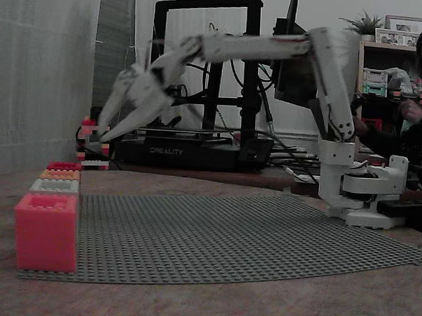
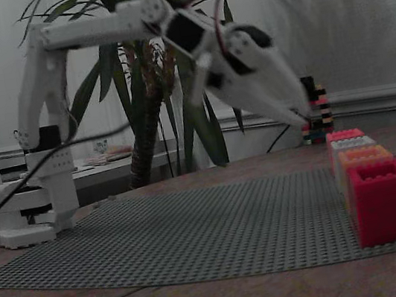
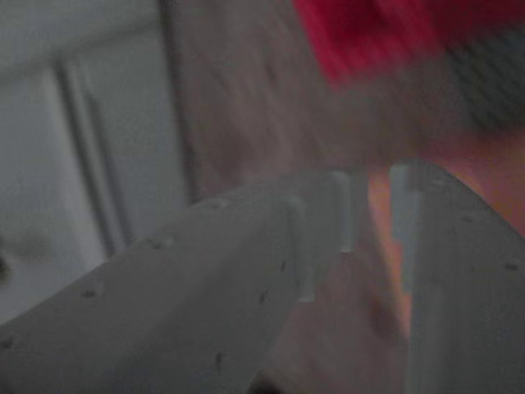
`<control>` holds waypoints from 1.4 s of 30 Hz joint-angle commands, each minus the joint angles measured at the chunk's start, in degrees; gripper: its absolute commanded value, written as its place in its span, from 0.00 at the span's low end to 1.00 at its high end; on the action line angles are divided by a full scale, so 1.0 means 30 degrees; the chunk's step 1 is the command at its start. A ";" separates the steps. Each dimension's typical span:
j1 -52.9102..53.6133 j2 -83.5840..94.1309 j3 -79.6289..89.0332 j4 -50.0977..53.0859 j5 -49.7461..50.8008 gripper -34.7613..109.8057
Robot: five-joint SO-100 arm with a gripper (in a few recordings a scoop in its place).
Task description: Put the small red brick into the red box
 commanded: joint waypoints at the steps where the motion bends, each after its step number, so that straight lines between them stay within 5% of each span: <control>1: -0.1758 0.7676 0.6123 0.1553 -0.1758 0.24; 10: -0.3721 1.8428 1.9365 0.1582 -0.1992 0.24; 18: -0.3867 2.6367 2.5107 0.4775 -0.2373 0.24; 27: -0.3867 3.2666 2.7627 0.8994 -0.1846 0.24; 42: -0.3838 3.5566 2.8125 1.0547 0.0176 0.25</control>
